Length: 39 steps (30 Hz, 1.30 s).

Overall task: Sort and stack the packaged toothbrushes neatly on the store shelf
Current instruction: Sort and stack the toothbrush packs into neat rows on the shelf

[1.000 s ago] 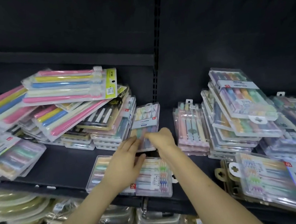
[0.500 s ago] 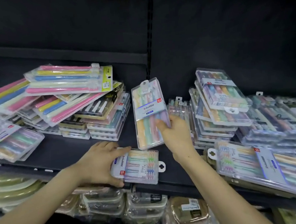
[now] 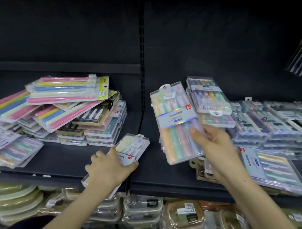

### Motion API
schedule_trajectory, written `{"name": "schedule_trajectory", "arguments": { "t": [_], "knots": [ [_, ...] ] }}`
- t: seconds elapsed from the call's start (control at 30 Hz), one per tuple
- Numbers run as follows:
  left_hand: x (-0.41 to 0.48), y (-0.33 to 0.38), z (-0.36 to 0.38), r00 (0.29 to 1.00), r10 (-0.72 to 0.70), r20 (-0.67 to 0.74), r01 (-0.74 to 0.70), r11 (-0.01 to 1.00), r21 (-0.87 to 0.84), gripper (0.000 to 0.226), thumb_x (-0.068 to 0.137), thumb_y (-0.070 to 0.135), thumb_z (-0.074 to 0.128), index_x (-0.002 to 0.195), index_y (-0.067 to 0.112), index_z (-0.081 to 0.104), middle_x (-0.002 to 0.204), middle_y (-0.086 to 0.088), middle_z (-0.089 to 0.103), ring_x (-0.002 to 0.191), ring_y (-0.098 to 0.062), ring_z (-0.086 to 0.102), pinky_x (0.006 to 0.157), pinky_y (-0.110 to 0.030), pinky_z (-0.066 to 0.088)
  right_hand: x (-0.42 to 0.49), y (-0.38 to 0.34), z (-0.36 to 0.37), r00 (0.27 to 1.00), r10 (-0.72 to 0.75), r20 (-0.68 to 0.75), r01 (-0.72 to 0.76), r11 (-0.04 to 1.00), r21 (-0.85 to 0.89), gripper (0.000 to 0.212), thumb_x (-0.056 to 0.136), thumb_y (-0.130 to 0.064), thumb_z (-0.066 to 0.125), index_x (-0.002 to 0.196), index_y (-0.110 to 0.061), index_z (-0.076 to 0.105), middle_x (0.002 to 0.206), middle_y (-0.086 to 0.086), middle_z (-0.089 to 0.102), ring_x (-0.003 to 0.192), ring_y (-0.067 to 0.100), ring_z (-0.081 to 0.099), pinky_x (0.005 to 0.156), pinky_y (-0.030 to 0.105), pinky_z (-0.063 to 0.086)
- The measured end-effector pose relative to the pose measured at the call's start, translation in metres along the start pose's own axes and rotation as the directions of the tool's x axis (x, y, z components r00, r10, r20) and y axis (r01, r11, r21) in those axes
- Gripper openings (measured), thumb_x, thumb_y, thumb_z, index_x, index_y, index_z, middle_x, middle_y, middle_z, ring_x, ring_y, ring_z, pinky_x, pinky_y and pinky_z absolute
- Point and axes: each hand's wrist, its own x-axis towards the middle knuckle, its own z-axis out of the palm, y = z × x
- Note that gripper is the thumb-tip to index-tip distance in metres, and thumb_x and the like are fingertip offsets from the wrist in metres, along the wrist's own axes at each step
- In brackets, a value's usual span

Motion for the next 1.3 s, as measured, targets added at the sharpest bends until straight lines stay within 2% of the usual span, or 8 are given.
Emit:
{"name": "schedule_trajectory", "arguments": {
  "t": [0.1, 0.2, 0.33, 0.43, 0.63, 0.83, 1.17, 1.3],
  "knots": [
    [-0.001, 0.012, 0.004, 0.999, -0.046, -0.001, 0.046, 0.989, 0.143, 0.086, 0.076, 0.084, 0.031, 0.132, 0.019, 0.039, 0.127, -0.01, 0.043, 0.118, -0.028, 0.041, 0.089, -0.042, 0.038, 0.001, -0.013, -0.021, 0.996, -0.082, 0.018, 0.082, 0.997, 0.007, 0.012, 0.095, -0.017, 0.057, 0.093, -0.019, 0.069, 0.091, -0.003, 0.075, 0.088, 0.017, 0.071, 0.078, 0.035, 0.054],
    [0.003, 0.033, 0.0, 0.983, 0.091, -0.161, -0.057, 0.977, 0.205, 0.079, 0.084, 0.076, 0.028, 0.134, 0.016, 0.04, 0.129, -0.012, 0.044, 0.119, -0.029, 0.041, 0.094, -0.042, 0.035, 0.006, -0.023, -0.037, 0.994, -0.109, 0.023, 0.107, 0.993, 0.056, 0.014, 0.095, -0.016, 0.057, 0.099, -0.017, 0.069, 0.095, -0.005, 0.075, 0.089, 0.01, 0.071, 0.07, 0.019, 0.053],
    [0.02, 0.081, -0.001, 0.856, 0.401, -0.325, -0.487, 0.837, -0.25, 0.066, 0.087, 0.058, 0.053, 0.139, 0.019, 0.045, 0.133, -0.013, 0.045, 0.123, -0.031, 0.042, 0.1, -0.034, 0.033, 0.012, -0.031, -0.051, 0.994, -0.107, -0.008, 0.108, 0.991, 0.078, 0.015, 0.095, -0.016, 0.055, 0.1, -0.015, 0.069, 0.092, -0.003, 0.075, 0.082, 0.008, 0.071, 0.06, 0.014, 0.051],
    [0.039, 0.118, 0.002, 0.748, 0.605, -0.273, -0.664, 0.67, -0.332, 0.074, 0.08, 0.053, 0.068, 0.143, 0.025, 0.042, 0.146, -0.013, 0.034, 0.136, -0.031, 0.029, 0.108, -0.031, 0.023, 0.015, -0.034, -0.062, 0.995, -0.101, -0.025, 0.102, 0.99, 0.094, 0.015, 0.095, -0.015, 0.055, 0.099, -0.015, 0.069, 0.09, -0.005, 0.076, 0.08, 0.008, 0.071, 0.059, 0.013, 0.051],
    [0.07, 0.147, 0.028, 0.778, 0.622, -0.089, -0.628, 0.768, -0.127, 0.091, 0.067, 0.075, 0.062, 0.146, 0.044, 0.027, 0.158, 0.0, 0.012, 0.146, -0.026, -0.001, 0.112, -0.044, 0.028, 0.022, -0.037, -0.081, 0.994, -0.079, -0.077, 0.086, 0.993, 0.084, 0.015, 0.095, -0.018, 0.055, 0.099, -0.017, 0.069, 0.088, -0.003, 0.076, 0.071, 0.01, 0.071, 0.052, 0.022, 0.056],
    [0.072, 0.141, 0.035, 0.751, 0.629, -0.201, -0.649, 0.759, -0.049, 0.081, 0.075, 0.068, 0.061, 0.145, 0.043, 0.031, 0.155, 0.002, 0.022, 0.147, -0.024, 0.005, 0.104, -0.039, 0.039, 0.024, -0.035, -0.082, 0.995, -0.072, -0.075, 0.077, 0.995, 0.063, 0.014, 0.096, -0.018, 0.055, 0.095, -0.017, 0.069, 0.082, -0.003, 0.075, 0.066, 0.008, 0.069, 0.055, 0.02, 0.056],
    [0.09, 0.088, 0.005, 0.809, 0.582, -0.082, -0.583, 0.812, 0.011, 0.087, 0.076, 0.068, 0.06, 0.149, 0.038, 0.024, 0.158, 0.0, 0.016, 0.147, -0.024, 0.005, 0.115, -0.037, 0.026, 0.03, -0.039, -0.056, 0.995, -0.093, -0.029, 0.095, 0.991, 0.099, 0.017, 0.096, -0.016, 0.054, 0.101, -0.012, 0.07, 0.097, 0.001, 0.075, 0.091, 0.016, 0.071, 0.077, 0.026, 0.055],
    [0.069, 0.051, 0.001, 0.862, 0.452, -0.229, -0.454, 0.89, 0.045, 0.083, 0.077, 0.074, 0.052, 0.145, 0.028, 0.035, 0.143, -0.007, 0.039, 0.134, -0.026, 0.034, 0.106, -0.034, 0.034, 0.03, -0.038, -0.033, 0.996, -0.085, -0.027, 0.086, 0.995, 0.043, 0.015, 0.096, -0.013, 0.055, 0.097, -0.008, 0.069, 0.093, 0.009, 0.074, 0.092, 0.028, 0.069, 0.08, 0.038, 0.057]
  ]
}}
